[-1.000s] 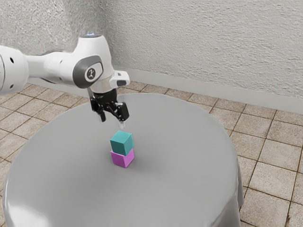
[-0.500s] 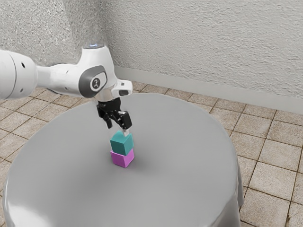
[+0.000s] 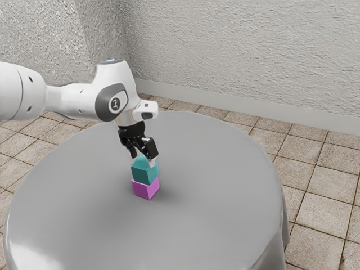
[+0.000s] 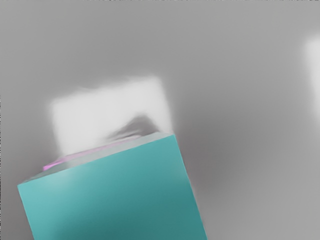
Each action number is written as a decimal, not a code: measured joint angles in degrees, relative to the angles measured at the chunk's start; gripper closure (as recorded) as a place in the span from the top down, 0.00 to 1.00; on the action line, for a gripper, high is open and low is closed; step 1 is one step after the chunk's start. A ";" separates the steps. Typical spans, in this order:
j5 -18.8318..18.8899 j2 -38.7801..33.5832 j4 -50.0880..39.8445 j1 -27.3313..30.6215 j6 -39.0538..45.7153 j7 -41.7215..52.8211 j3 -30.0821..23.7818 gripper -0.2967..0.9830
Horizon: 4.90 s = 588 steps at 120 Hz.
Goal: Pick up the blue block with one arm, and put the blue block on the table with one arm
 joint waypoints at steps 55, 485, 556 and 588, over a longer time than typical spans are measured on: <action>0.07 1.48 0.45 0.02 2.23 1.75 1.38 0.77; 0.93 9.75 4.28 0.44 -1.73 -9.53 11.76 0.50; -1.03 12.51 5.19 0.68 -0.40 -8.85 11.69 0.62; 0.62 -0.06 4.84 0.54 -1.92 -8.26 11.47 0.72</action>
